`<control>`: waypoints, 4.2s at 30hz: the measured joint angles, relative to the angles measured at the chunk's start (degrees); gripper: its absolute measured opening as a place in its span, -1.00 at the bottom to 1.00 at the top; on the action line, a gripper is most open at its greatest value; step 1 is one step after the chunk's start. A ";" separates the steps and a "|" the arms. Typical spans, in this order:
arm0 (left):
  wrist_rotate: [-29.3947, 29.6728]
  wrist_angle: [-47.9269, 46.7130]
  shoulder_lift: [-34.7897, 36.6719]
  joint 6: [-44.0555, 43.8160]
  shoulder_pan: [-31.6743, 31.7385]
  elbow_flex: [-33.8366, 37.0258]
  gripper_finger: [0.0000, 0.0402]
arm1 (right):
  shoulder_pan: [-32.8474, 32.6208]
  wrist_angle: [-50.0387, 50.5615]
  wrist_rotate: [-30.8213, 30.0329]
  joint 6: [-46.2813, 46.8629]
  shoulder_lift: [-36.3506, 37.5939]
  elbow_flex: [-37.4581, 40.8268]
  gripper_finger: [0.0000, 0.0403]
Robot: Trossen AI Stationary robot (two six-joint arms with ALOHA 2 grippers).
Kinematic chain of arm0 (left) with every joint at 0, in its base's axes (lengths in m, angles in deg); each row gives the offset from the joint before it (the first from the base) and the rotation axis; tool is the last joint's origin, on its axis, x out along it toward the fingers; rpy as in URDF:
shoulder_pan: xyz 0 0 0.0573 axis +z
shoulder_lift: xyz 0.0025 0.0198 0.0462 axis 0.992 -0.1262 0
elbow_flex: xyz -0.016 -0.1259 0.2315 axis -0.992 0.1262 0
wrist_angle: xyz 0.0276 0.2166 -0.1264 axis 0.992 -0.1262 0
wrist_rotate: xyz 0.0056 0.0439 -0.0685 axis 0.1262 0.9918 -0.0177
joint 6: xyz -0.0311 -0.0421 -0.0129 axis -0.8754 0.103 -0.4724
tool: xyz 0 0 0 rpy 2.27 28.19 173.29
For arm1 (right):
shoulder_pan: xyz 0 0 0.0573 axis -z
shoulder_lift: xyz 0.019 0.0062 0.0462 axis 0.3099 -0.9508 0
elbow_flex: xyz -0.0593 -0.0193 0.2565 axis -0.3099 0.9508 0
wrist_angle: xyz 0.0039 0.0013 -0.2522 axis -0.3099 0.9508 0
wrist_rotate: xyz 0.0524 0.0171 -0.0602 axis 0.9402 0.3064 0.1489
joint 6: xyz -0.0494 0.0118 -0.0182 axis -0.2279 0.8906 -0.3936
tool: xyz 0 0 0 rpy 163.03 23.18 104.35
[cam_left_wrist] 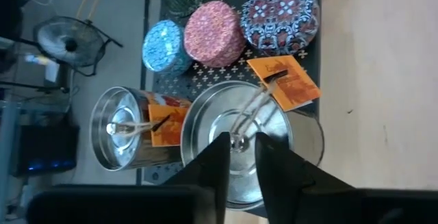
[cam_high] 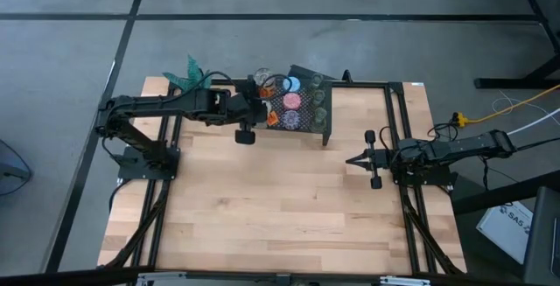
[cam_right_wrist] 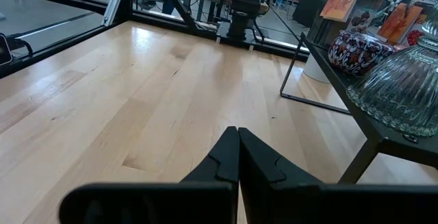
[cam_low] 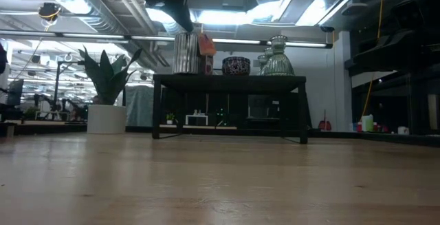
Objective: Pick & Place candle stick holders
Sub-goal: Put the scented candle can on the shelf, then return to Home Position
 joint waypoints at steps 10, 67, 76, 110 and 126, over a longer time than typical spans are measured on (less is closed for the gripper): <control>4.74 0.15 0.13 0.80 -1.43 0.04 -0.38 | 0.02 0.01 0.00 0.00 0.00 0.01 -0.98; -0.55 1.33 5.06 -19.96 -11.58 15.09 -0.68 | 0.02 0.02 0.00 0.00 0.00 0.02 -0.98; -12.71 6.56 13.15 -30.38 -15.74 28.45 -0.69 | 0.01 0.03 0.31 0.00 0.00 0.01 -0.98; -9.44 62.61 38.97 -15.47 -18.47 76.73 -0.67 | 0.01 0.04 0.48 0.00 0.00 0.00 -0.98; -10.76 66.32 45.05 -13.88 -18.43 82.03 -0.67 | 0.02 0.04 0.48 0.00 -0.02 0.00 -0.98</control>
